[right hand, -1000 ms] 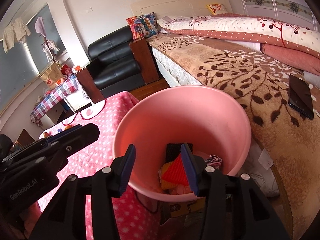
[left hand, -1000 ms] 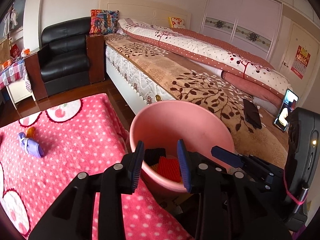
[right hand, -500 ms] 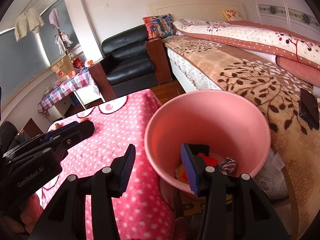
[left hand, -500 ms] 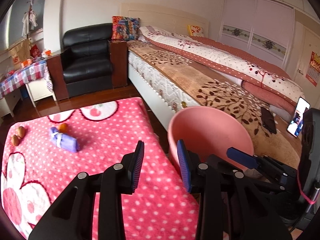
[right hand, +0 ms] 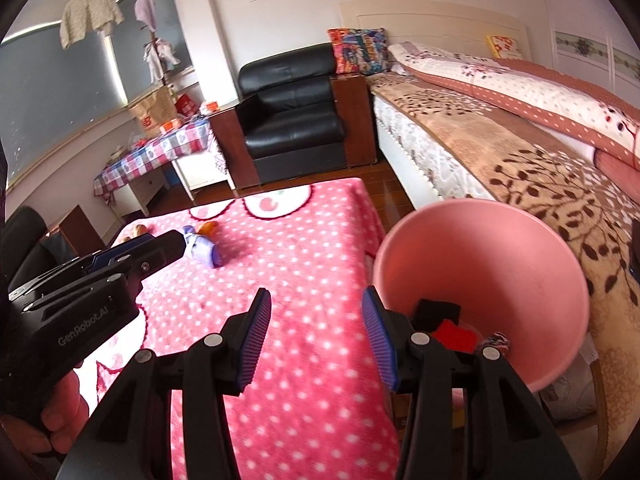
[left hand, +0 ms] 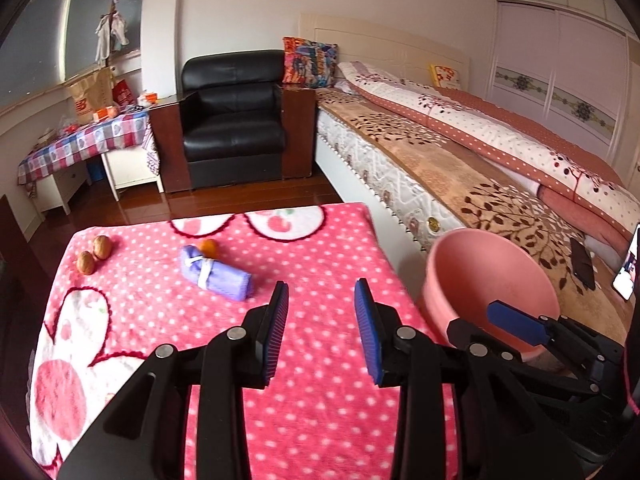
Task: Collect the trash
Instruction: 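Move both open tools back toward the purple cloth and orange peel, then grasp the purple rolled cloth with the right tool while the left tool grasps the orange peel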
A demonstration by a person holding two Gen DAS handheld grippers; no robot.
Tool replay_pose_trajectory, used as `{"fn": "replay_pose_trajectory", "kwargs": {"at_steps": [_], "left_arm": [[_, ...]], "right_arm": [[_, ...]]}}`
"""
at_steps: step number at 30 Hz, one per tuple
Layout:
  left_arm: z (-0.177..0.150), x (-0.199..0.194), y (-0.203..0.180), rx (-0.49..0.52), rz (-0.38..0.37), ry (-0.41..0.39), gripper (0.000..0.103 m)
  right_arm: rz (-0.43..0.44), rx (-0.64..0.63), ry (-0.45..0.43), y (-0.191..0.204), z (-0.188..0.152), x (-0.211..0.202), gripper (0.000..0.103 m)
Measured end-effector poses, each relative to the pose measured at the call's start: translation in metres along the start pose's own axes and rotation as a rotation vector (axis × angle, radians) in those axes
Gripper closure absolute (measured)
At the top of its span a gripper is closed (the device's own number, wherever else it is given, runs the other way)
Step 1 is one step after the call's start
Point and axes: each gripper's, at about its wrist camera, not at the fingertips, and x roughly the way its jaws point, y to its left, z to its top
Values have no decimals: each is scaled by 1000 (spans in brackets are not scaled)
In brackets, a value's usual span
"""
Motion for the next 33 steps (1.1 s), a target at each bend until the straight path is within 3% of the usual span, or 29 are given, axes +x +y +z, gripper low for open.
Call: {"fn": "replay_pose_trajectory", "kwargs": {"at_steps": [12,20,25,33], "left_arm": [[3,2,87,-110,157,1,69],[2,11,134,-160,261,20,69],[-3,19,155,-184,272,44,69],[-11,36,172,-202,286,88,69]], "right_arm": [[95,-128,38,59,15,36,56],[191,-246,82,99,29,83,56],[238,-326,108,126,39,121,48],[222,-386,191,152,44,190,48]]}}
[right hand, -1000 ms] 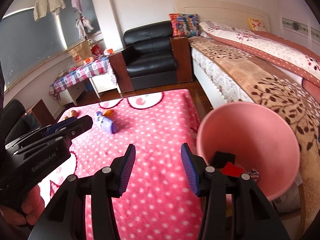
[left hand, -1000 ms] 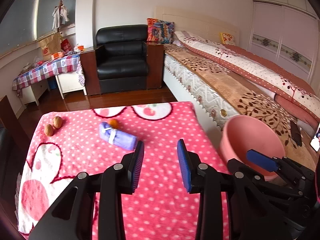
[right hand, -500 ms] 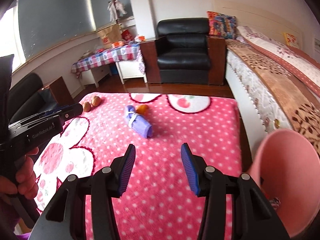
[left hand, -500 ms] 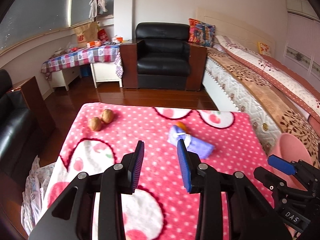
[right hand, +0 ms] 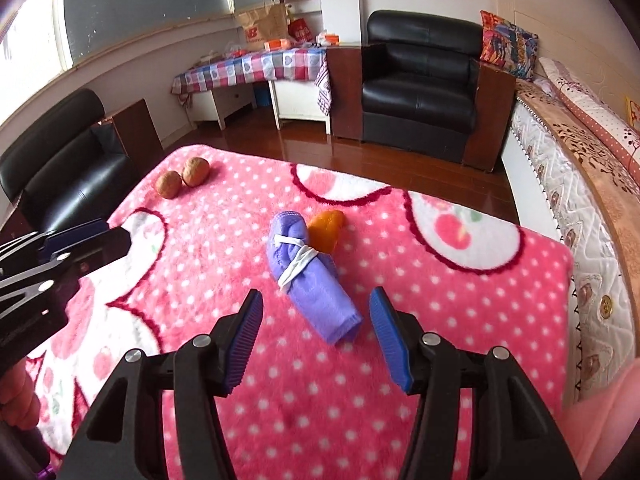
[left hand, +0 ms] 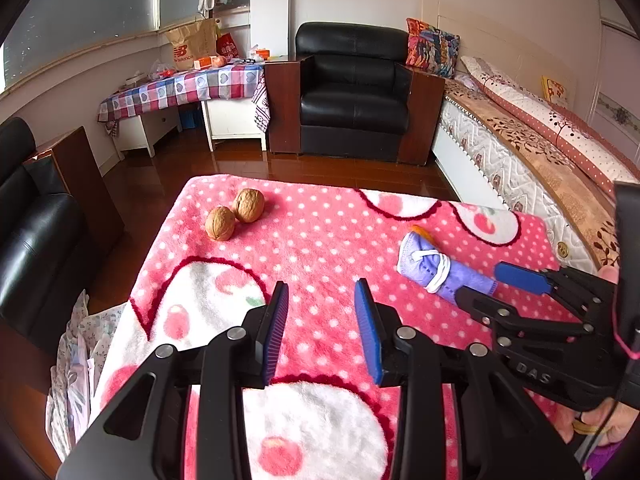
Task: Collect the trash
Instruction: 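Grasp the purple rolled cloth with the right tool while the left tool grasps the orange peel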
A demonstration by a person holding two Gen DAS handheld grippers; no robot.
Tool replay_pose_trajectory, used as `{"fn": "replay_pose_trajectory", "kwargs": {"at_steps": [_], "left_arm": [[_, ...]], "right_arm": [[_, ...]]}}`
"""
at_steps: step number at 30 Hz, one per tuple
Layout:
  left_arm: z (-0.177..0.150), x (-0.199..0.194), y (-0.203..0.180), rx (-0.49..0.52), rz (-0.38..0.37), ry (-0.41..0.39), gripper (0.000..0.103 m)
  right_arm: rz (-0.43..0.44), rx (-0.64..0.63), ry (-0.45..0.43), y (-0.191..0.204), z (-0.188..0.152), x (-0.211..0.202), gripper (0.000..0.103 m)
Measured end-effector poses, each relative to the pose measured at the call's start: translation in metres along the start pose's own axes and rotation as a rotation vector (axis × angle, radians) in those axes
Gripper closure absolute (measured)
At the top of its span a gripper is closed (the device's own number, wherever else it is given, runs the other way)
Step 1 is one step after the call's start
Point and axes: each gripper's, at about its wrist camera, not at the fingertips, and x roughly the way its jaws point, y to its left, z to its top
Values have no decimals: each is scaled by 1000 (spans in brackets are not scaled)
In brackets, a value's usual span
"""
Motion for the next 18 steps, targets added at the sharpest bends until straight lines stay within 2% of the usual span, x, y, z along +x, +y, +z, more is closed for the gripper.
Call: {"fn": "replay_pose_trajectory", "kwargs": {"at_steps": [4,5,6,11,18], "left_arm": [[3,11,-3,11,2,10,69],[4,13,-4,13,3,11,69],[6,15,-5,14,2,12,69],[13,21,-16,25,-9,7,69],[20,44,-53,84,-53,34,69]], "right_arm": [[-12,-4,35,0,2,23,50],[-8,2,45,-1,1,27,68],[7,13,55,-4,-1,29,72],[42,84,10,-17,-9,11,76],[5,283,-73,-61,-35,-45,76]]}}
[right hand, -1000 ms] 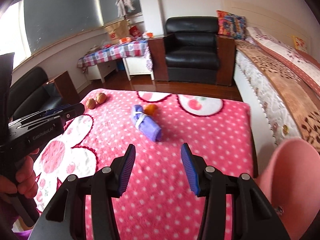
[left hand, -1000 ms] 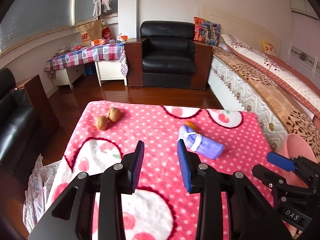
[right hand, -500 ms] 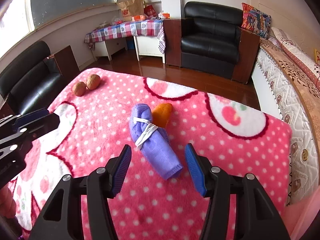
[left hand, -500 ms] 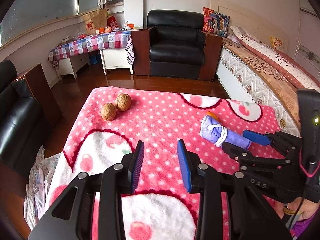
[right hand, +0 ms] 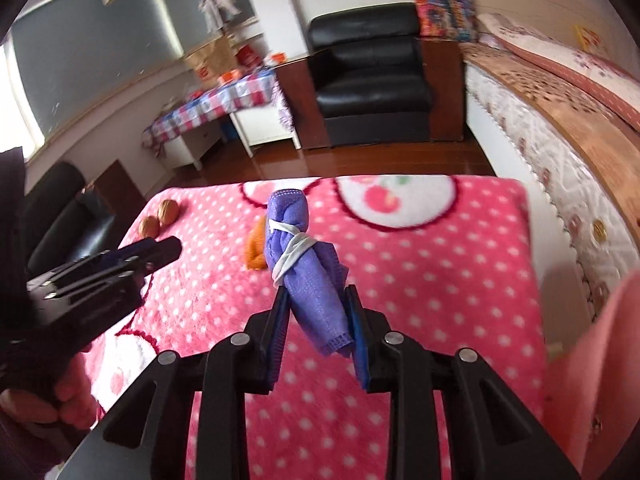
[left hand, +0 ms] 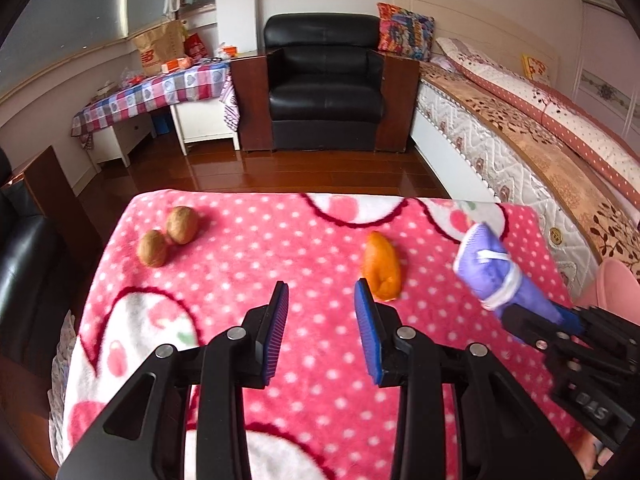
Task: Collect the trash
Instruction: 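Grasp the purple rolled cloth with the right tool while the left tool grasps the orange peel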
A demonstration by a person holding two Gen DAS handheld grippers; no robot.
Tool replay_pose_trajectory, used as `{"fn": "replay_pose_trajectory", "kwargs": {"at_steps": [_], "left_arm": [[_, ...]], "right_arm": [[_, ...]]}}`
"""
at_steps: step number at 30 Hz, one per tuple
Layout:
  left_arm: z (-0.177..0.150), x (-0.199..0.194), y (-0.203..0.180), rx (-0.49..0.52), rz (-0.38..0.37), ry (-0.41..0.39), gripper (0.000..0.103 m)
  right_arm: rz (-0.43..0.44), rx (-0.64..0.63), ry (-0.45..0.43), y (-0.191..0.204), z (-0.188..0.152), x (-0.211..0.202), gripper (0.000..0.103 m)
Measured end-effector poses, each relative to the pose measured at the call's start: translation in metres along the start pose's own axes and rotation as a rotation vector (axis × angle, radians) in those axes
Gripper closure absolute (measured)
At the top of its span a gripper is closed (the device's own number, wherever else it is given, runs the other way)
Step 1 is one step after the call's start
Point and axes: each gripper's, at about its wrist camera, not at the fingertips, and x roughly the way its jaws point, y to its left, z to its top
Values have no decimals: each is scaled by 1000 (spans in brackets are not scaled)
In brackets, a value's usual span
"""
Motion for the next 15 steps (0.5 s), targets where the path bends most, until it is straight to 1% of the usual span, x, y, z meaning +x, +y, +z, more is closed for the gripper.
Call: {"fn": "replay_pose_trajectory", "kwargs": {"at_steps": [3,5,7,10,13,15], "left_arm": [[6,18,-13,1,-26,31,69],[11,28,-21,4,-28,36,69],[18,38,-30,21,-9,28,69],[25,55,-43,41,19,41,69],[26,74,-50,49,57,69,69],[25,86,-51,45,61,94,69]], "right_arm": [[-7,41,-16,-16,-6,-15,76],[-13,44,-33,-24,-11,-25,76],[-12,48,-46,-28,-14,-31,76],[6,69,-55,-34,-16,-34,76],[20,79,-52,-36,-18,-32,76],[25,84,-50,-38,-20,-33,76]]}}
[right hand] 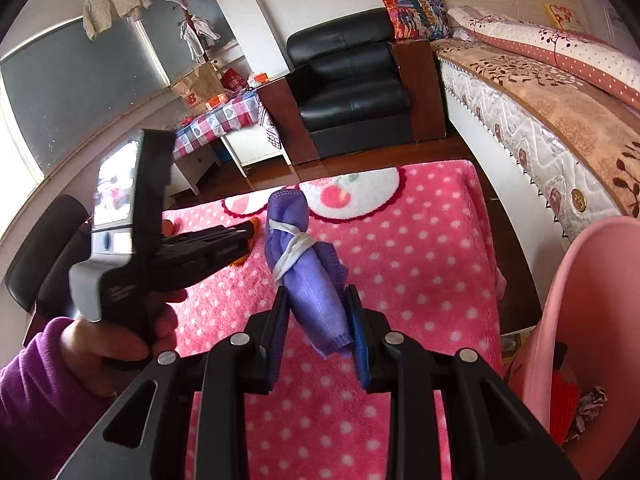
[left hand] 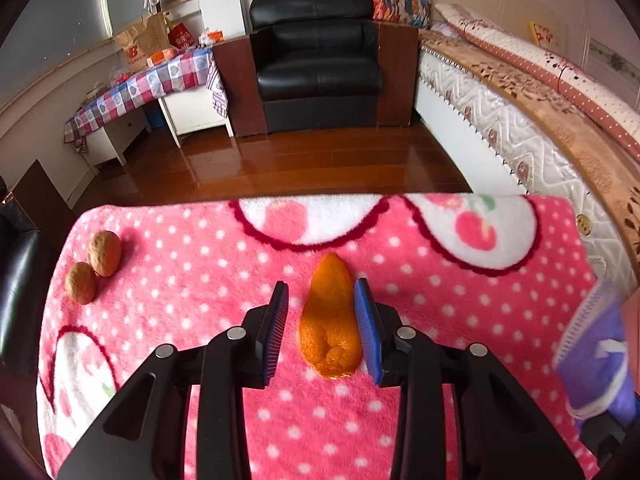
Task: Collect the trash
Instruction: 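Grasp the purple rolled cloth with the right tool while the left tool grasps the orange peel, then carry the purple cloth and orange peel over the pink bucket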
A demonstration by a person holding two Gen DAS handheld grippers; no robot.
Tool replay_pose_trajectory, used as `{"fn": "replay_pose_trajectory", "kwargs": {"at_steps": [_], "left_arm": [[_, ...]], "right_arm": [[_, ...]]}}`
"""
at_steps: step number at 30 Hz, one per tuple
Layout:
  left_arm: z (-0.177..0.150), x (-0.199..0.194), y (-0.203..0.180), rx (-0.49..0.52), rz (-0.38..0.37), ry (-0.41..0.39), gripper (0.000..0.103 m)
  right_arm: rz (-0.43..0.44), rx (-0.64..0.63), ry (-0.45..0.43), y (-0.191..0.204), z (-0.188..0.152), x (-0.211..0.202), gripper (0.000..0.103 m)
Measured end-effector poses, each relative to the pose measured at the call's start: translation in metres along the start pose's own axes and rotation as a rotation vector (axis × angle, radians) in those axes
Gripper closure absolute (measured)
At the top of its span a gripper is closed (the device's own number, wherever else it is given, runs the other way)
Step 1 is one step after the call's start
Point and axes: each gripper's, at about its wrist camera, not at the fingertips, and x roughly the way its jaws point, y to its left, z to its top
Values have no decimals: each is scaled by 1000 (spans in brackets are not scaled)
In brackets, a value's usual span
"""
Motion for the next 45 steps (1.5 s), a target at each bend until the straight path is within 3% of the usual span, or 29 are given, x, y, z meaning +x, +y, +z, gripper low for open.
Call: {"fn": "replay_pose_trajectory", "kwargs": {"at_steps": [6,9,11,26,32,45], "left_arm": [[-3,2,-9,15,-9,-2,69],[-8,-2,-11,30,-25,-19,82],[-11,-6,-9,31,-34,-26,97],[-53,-88,17,8,-101,-106,97],[-67,-119,-3,72,-100,-151,97],[-90,-163,-65,161,-179,-192,97]], "right_arm": [[3,17,19,-1,-2,3,76],[-4,16,19,-1,-4,1,76],[-8,18,18,-2,-4,-1,76],[-9,2,12,14,-15,-21,75],[-21,-7,5,18,-23,-37,75],[-103,50,-31,-4,-43,-88,75]]}}
